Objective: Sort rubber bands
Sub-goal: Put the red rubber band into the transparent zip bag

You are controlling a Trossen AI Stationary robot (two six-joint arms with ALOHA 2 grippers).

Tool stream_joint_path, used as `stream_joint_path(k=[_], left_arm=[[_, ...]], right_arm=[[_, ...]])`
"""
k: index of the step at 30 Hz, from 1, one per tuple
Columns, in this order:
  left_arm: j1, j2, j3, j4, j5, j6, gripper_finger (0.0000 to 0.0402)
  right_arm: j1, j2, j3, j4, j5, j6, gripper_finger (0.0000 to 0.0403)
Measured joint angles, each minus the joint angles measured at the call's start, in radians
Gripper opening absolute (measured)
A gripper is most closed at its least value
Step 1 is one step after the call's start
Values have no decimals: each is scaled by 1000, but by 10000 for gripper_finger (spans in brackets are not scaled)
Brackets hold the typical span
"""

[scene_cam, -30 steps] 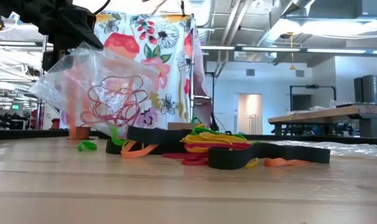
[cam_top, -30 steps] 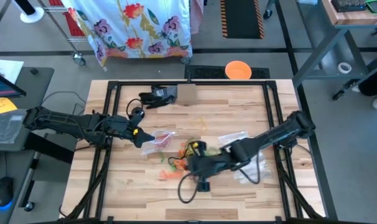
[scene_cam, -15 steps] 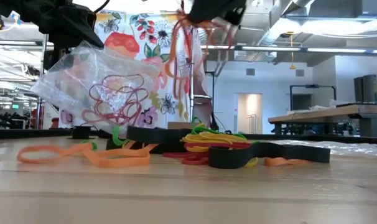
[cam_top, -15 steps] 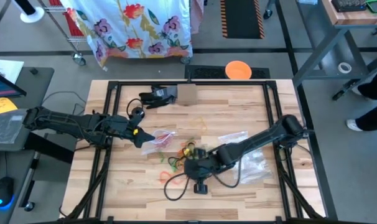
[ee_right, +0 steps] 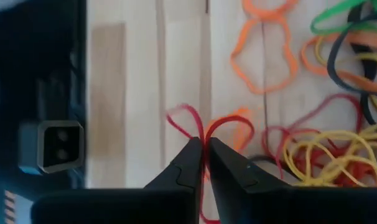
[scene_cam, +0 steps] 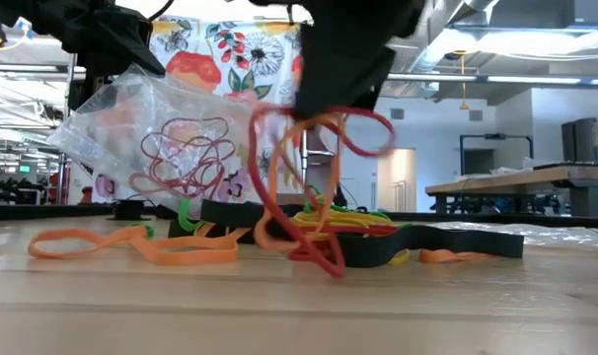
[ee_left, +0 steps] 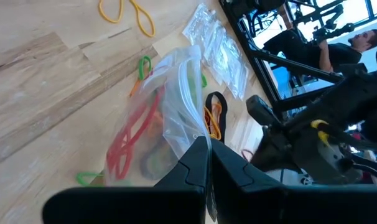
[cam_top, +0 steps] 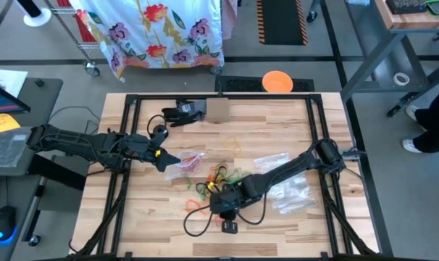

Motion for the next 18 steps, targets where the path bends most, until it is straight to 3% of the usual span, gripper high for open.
stream_joint_path(k=[6,15,18], left_arm=[[0,0,0,-1,-8,3,0],[0,0,0,-2,-8,14,0],[0,0,0,-2,-9,14,0]], right_arm=[[-13,-2,0,1,1,34,56],[39,-2,0,34,8,33,59],[57,-2,0,42,122,28,59]])
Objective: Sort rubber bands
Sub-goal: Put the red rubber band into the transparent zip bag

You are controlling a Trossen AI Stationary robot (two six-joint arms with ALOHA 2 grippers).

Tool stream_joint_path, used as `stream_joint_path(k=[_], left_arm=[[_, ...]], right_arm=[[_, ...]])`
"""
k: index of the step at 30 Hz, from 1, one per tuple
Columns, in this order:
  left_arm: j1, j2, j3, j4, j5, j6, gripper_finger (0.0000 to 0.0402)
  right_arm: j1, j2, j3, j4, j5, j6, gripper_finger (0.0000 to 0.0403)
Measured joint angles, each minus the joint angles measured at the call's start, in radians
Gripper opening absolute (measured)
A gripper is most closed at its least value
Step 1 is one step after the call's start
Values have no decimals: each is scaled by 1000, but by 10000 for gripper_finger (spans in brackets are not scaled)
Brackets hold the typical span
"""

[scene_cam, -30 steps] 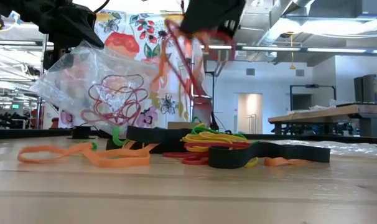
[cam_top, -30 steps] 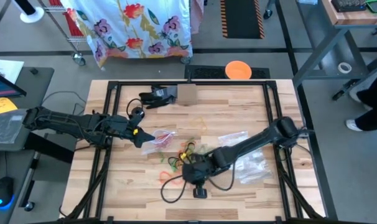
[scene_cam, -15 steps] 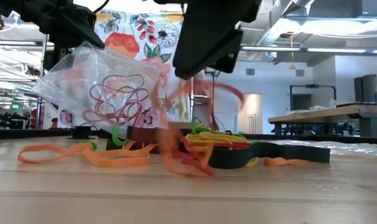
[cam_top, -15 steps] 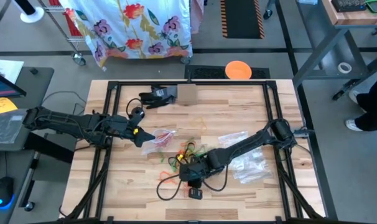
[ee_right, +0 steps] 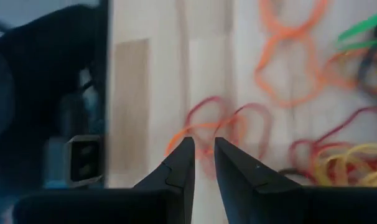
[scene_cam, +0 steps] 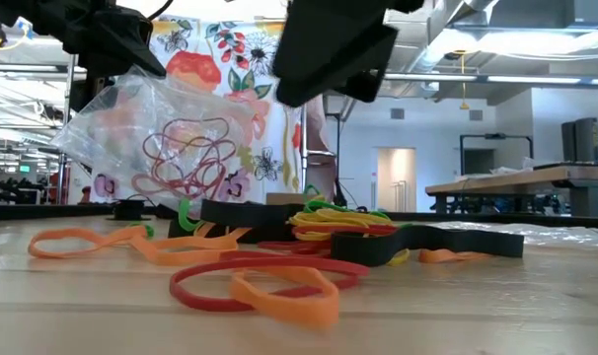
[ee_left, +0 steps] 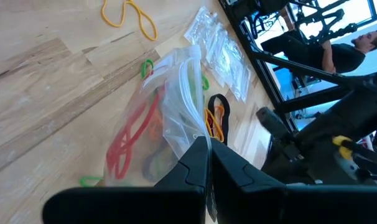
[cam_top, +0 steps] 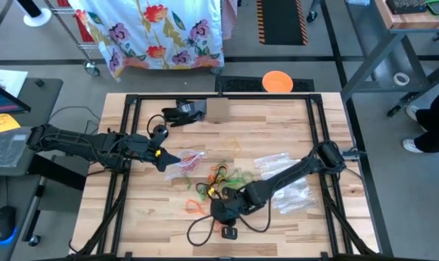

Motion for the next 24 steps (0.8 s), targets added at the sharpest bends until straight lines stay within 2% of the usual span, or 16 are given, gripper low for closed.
stream_joint_path(k=[2,10,16,24], left_arm=[[0,0,0,0,-1,0,0],[-15,0,0,0,-2,-2,0],[-29,0,0,2,-2,-10,0],[-31,0,0,2,-3,-16,0]], right_arm=[[8,0,0,-13,41,-1,59],[39,2,-40,33,48,3,59],[50,64,-73,94,46,12,59],[50,104,-74,49,47,40,59]])
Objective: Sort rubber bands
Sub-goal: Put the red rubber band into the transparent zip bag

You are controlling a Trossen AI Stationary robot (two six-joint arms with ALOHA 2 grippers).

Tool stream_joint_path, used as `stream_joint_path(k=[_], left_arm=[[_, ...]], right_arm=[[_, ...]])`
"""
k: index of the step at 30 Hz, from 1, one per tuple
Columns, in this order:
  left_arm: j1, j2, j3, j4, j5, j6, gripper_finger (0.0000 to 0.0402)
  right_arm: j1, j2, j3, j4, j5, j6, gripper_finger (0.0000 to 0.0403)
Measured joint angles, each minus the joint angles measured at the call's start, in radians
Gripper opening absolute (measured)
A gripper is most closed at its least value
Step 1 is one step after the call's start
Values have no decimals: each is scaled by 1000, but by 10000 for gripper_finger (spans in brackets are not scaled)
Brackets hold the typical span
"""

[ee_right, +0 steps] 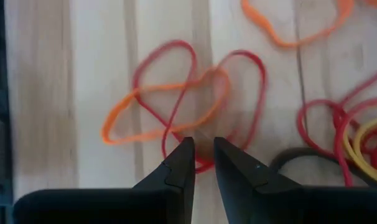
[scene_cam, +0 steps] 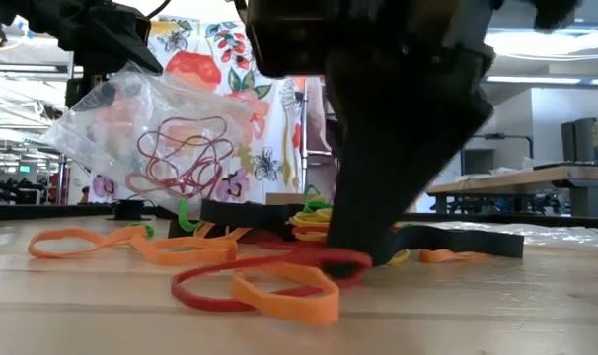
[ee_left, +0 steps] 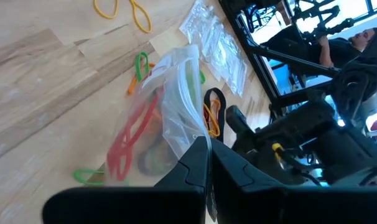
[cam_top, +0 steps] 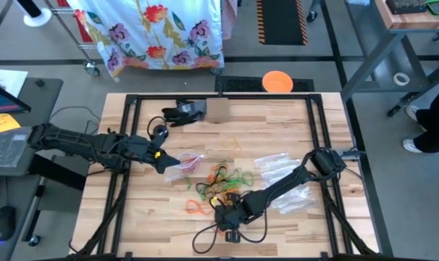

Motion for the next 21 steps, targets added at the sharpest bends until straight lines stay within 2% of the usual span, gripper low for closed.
stream_joint_path(k=[4,8,11,16,21], left_arm=[[0,0,0,0,-1,1,0],[-1,0,1,-3,-9,8,0],[-1,0,1,0,-13,8,0],[-1,0,1,-1,-15,12,0],[-1,0,1,-1,-15,14,0]], right_arm=[[8,17,4,-16,8,16,55],[13,29,6,-33,21,18,13],[13,32,18,-44,23,17,4],[2,42,108,-142,14,-50,1],[-13,39,236,-211,49,-156,1]])
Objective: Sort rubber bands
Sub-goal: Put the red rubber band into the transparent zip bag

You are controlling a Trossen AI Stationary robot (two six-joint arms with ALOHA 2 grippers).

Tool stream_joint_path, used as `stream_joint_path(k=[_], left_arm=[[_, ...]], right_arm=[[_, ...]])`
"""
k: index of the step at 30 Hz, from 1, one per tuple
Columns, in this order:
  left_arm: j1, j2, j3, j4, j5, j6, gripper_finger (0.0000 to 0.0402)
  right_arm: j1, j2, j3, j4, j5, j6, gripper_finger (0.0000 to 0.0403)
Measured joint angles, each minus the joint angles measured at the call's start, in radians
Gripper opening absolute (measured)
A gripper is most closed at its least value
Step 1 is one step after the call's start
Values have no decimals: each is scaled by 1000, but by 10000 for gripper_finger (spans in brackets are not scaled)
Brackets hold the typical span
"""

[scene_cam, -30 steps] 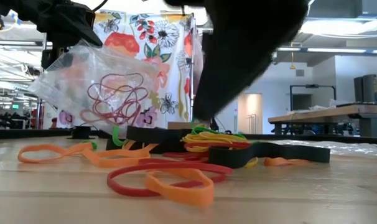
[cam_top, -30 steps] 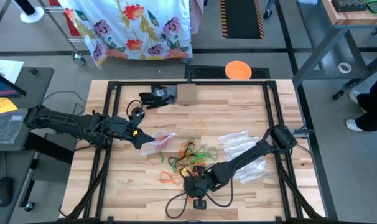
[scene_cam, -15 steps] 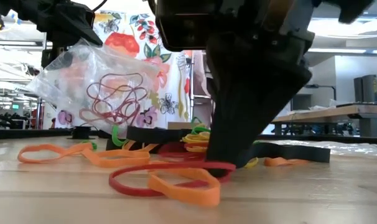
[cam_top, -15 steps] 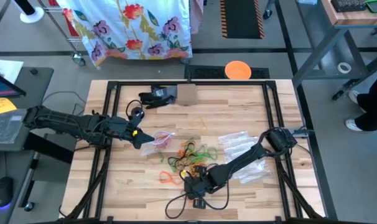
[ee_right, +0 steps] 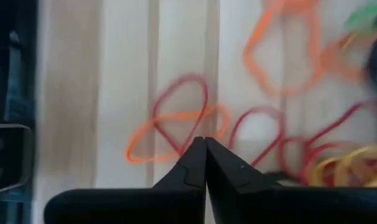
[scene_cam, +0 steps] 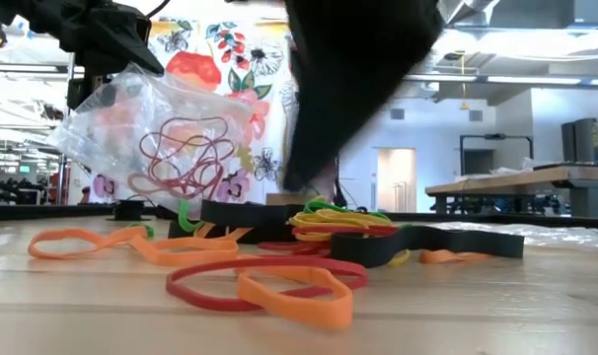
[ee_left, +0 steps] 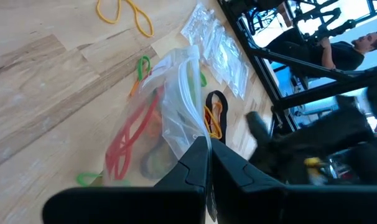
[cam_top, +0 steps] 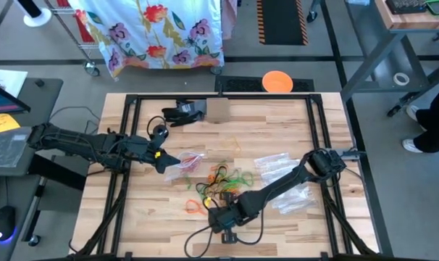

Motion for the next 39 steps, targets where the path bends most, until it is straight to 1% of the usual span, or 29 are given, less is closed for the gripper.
stream_joint_path(k=[3,6,10,13,15,18,22,25,28,31,34,37,39], left_arm=[[0,0,0,0,0,12,0],[0,0,0,0,0,18,0],[0,0,0,-1,0,17,0],[0,0,0,0,0,-31,0],[0,0,0,-1,0,-56,0],[0,0,0,-1,0,-60,0],[0,0,0,-2,-6,9,0],[0,0,0,-3,-21,58,0],[0,0,0,0,-36,3,0],[0,0,0,-3,-71,-16,0],[0,0,-1,-3,-93,-4,0],[0,0,-1,-3,-96,-1,0],[0,0,-2,-3,-96,-1,0]], right_arm=[[-12,0,62,-37,28,-56,1],[-21,-1,105,-74,31,-40,0],[-22,5,89,-155,21,28,1],[-14,8,41,-186,16,41,13],[-6,8,23,-178,14,61,32],[5,8,19,-175,-24,62,71],[13,7,19,-158,-73,59,128],[26,7,19,-127,-79,14,164],[42,6,5,-67,-80,-72,187],[54,6,-7,-31,-79,-149,195],[55,15,-4,-1,-56,-160,194],[47,30,-7,-14,-46,-169,187],[36,52,-5,11,-47,-168,183]])
